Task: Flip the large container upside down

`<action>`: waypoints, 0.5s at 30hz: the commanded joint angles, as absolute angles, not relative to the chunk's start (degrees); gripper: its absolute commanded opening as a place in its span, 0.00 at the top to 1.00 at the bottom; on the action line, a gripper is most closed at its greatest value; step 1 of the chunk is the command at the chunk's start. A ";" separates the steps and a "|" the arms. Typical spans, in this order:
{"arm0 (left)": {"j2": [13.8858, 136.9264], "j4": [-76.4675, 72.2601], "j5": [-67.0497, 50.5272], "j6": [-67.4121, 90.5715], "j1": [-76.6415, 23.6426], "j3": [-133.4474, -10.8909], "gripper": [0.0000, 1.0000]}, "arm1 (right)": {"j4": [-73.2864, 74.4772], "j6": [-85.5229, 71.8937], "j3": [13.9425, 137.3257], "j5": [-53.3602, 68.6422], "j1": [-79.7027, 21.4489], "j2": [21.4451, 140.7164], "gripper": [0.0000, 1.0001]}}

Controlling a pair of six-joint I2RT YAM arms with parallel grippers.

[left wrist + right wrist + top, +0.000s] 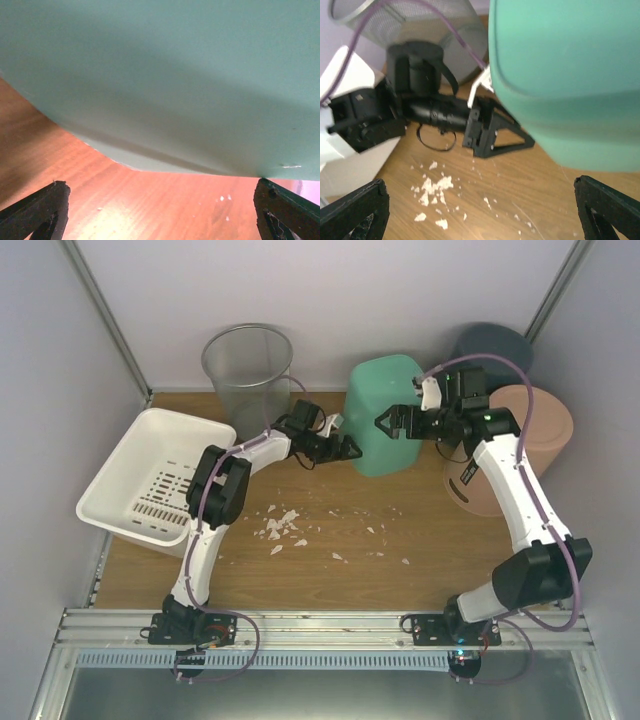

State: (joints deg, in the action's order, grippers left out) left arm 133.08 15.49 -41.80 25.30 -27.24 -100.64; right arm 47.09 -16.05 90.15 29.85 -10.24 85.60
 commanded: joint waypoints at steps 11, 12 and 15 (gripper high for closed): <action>137.21 20.33 -23.29 22.06 -27.60 -115.94 0.01 | 48.58 -9.67 75.91 25.66 -11.47 79.90 0.00; 137.53 20.12 -22.99 22.13 -27.60 -116.35 0.01 | 48.28 -9.51 75.13 25.41 -11.50 79.72 0.00; 137.88 18.87 -22.43 22.23 -27.67 -116.63 0.01 | 47.36 -9.10 73.30 24.42 -11.50 79.76 0.00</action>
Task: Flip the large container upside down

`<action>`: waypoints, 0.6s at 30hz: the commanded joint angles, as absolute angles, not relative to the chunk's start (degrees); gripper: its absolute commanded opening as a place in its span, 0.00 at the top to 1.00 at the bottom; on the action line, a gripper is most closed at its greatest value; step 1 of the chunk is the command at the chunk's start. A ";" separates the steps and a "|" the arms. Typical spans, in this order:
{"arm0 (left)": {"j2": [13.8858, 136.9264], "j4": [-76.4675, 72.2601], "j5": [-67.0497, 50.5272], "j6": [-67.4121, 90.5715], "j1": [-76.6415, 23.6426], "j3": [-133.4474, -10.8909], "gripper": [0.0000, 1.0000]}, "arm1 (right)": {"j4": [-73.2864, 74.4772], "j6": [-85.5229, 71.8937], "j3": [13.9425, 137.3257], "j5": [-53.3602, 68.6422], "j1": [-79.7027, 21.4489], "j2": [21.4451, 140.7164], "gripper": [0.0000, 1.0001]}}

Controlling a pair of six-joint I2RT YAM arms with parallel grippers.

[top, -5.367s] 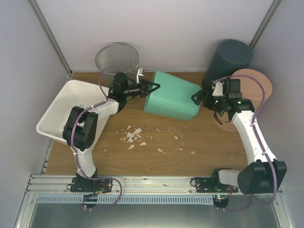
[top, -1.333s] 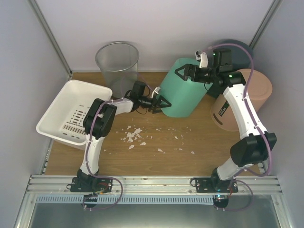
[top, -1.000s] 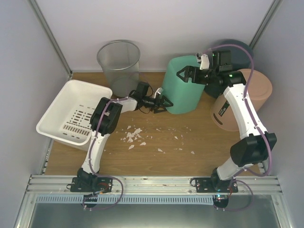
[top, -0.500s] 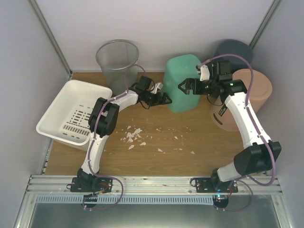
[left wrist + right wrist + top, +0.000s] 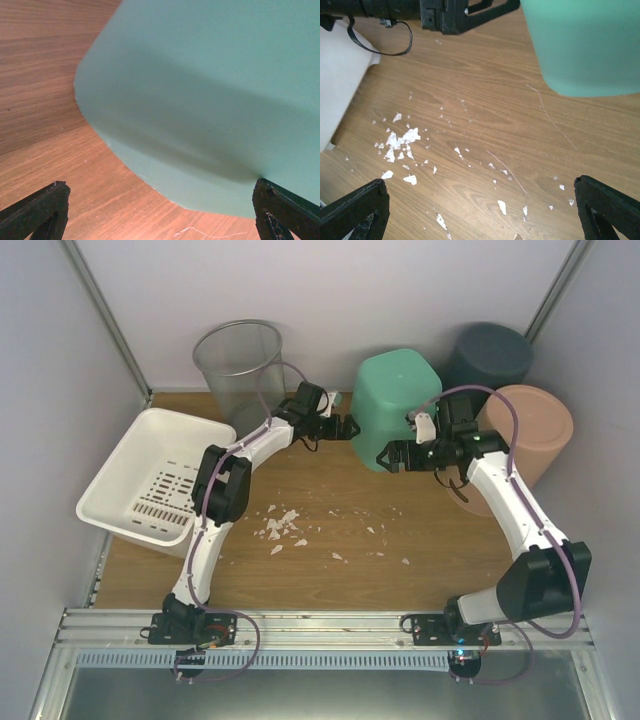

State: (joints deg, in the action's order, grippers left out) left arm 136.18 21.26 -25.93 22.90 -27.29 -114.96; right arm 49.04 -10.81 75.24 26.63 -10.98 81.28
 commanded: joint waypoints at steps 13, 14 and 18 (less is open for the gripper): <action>144.05 16.31 -15.07 18.60 -28.05 -128.41 0.01 | 40.92 -3.70 70.50 15.70 -11.43 89.00 0.00; 143.93 15.97 -14.39 18.06 -28.08 -128.72 0.01 | 40.47 -3.28 70.79 15.10 -11.50 90.30 0.00; 141.05 15.53 -13.25 16.01 -28.17 -127.68 0.01 | 38.72 -3.11 73.72 14.64 -11.50 95.76 0.00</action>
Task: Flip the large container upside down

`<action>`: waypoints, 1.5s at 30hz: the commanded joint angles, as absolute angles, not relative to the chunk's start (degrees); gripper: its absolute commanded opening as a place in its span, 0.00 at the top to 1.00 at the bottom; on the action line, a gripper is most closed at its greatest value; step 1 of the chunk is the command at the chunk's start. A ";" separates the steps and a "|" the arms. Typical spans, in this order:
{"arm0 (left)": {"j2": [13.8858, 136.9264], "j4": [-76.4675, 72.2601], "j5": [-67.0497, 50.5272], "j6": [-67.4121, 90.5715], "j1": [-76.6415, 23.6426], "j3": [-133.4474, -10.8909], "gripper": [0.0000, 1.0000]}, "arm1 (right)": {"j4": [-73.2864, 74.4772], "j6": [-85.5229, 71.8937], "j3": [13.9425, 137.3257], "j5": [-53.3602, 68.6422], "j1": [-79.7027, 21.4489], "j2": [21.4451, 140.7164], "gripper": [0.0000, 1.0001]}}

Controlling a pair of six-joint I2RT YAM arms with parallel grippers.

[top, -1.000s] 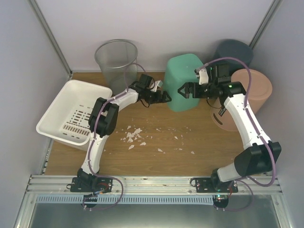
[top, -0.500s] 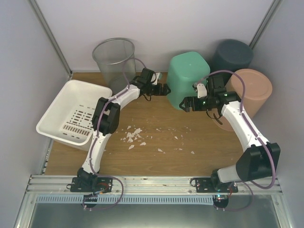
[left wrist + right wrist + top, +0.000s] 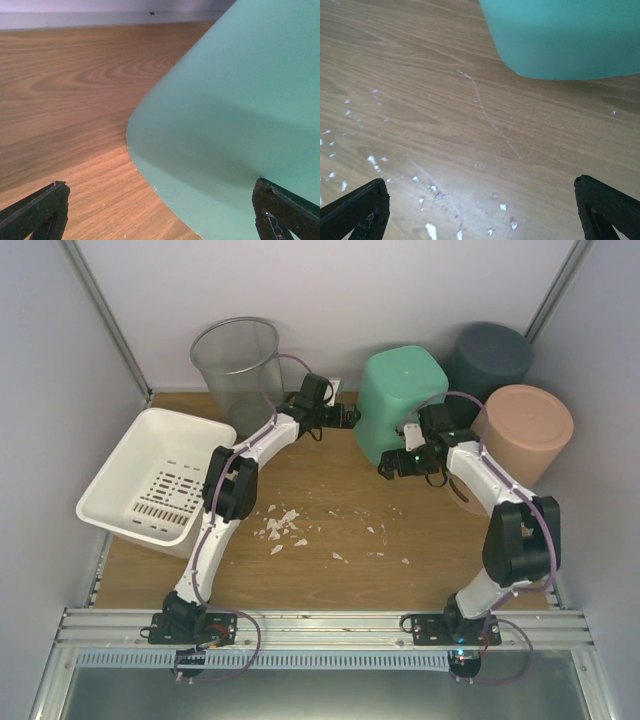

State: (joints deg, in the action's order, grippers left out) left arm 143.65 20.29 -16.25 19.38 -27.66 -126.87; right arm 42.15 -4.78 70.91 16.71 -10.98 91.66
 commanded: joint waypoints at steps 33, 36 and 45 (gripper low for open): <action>107.35 38.58 -7.26 -15.37 -17.74 -120.40 0.01 | 17.52 -22.60 90.55 10.69 -23.22 118.52 0.00; 106.43 40.05 -6.51 -18.81 -15.12 -118.49 0.01 | 19.79 -20.89 92.71 8.93 -26.23 119.69 0.00; 112.55 50.72 -5.77 -24.42 -14.93 -124.14 0.01 | 23.56 -17.55 107.43 3.23 -30.76 126.48 0.00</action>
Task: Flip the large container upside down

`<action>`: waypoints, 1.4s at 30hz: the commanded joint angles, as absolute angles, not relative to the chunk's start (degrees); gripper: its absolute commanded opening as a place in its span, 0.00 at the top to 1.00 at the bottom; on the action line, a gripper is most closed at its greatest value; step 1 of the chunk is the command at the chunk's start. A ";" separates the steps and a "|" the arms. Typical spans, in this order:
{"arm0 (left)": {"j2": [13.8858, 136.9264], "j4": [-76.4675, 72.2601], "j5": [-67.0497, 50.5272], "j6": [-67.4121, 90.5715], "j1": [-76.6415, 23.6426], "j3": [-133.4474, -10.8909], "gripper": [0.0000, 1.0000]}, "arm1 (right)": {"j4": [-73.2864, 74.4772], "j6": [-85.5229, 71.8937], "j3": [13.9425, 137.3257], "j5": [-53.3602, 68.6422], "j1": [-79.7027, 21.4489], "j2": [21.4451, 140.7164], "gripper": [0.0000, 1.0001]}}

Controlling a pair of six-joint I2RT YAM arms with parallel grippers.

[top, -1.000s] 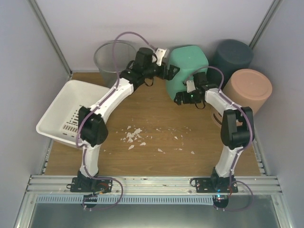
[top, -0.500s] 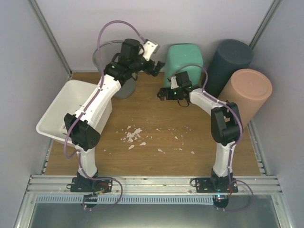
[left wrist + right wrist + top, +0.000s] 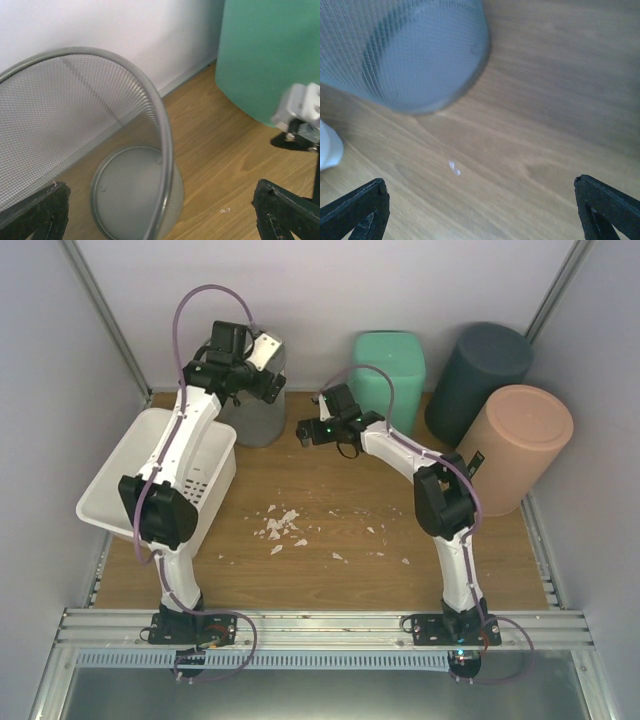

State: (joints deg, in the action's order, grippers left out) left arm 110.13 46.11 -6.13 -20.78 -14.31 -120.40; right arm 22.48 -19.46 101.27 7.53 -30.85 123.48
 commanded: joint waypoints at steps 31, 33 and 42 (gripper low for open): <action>117.60 52.25 5.66 -29.99 -15.54 -124.28 0.37 | 22.01 -15.84 123.27 -18.25 -26.48 137.32 0.00; 117.40 52.20 5.63 -30.19 -15.56 -124.28 0.41 | 20.96 -15.77 119.64 -16.63 -26.90 133.77 0.00; 115.59 54.72 4.21 -32.04 -15.83 -124.63 0.64 | 24.45 -14.57 110.05 -12.42 -27.71 122.60 0.00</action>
